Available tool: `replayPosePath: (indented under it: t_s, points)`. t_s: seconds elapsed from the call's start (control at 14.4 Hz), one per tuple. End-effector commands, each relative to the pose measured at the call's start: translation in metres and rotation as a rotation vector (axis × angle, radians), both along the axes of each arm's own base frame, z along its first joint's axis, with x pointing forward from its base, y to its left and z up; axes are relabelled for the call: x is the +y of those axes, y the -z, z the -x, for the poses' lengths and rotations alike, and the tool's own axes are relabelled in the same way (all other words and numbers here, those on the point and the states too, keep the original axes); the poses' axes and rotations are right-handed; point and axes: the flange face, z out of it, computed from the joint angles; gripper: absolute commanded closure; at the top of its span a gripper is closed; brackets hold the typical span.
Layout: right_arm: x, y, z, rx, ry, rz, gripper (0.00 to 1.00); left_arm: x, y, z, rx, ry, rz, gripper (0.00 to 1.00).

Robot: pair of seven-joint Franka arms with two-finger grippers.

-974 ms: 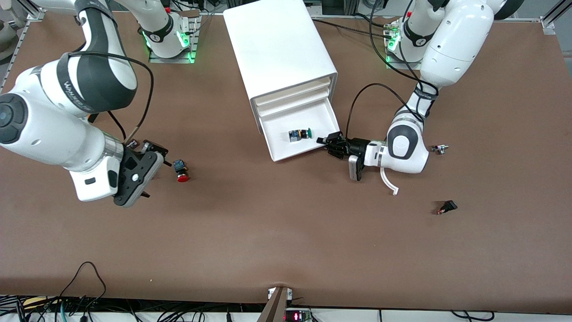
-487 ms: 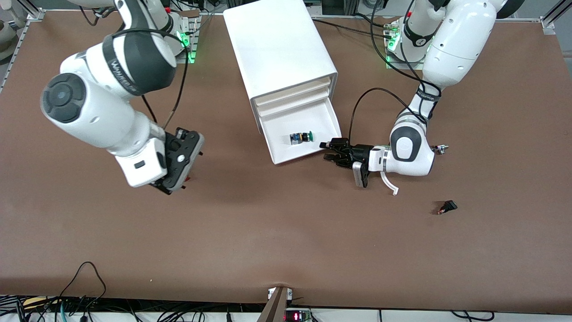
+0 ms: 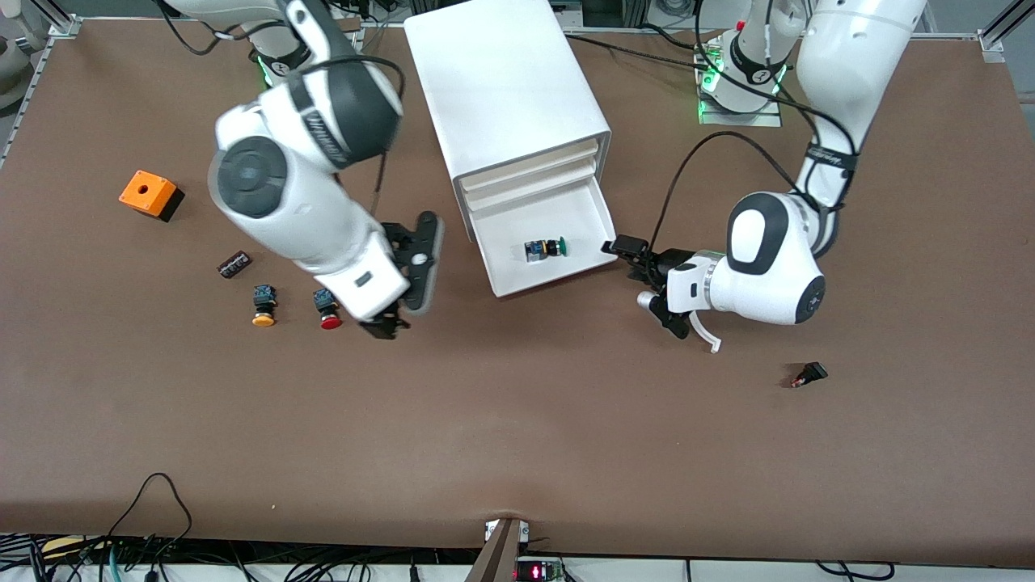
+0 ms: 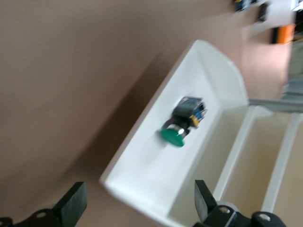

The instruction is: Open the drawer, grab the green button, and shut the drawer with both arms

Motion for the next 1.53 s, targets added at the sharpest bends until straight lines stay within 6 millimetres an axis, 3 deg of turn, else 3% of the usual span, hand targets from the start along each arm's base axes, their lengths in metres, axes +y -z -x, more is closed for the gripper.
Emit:
replayPosePath:
  t_s: [0.0,0.28,0.49,0.77,0.97,1.11,1.46]
  points:
    - [0.044,0.018,0.014,-0.031,-0.103,0.058,0.00,0.011,-0.029,-0.013,-0.058,0.106,-0.175,0.00]
    - [0.094,0.036,0.042,-0.050,-0.176,0.061,0.01,0.035,-0.070,-0.027,-0.261,0.322,-0.541,0.00]
    - [0.114,0.054,0.049,-0.056,-0.188,0.045,0.01,0.057,-0.134,-0.063,-0.428,0.314,-0.684,0.00]
    - [0.142,0.100,0.064,-0.022,-0.165,0.058,0.00,0.130,-0.209,-0.094,-0.503,0.146,-0.703,0.00]
    - [0.178,0.125,0.094,-0.010,-0.147,0.067,0.00,0.143,-0.243,-0.082,-0.413,0.059,-0.712,0.00]
    - [0.189,0.144,0.103,-0.001,-0.137,0.077,0.00,0.156,-0.280,-0.054,-0.328,-0.083,-0.676,0.00]
    - [0.196,0.159,0.111,0.017,-0.148,0.084,0.00,0.168,-0.283,0.016,-0.300,-0.193,-0.663,0.00]
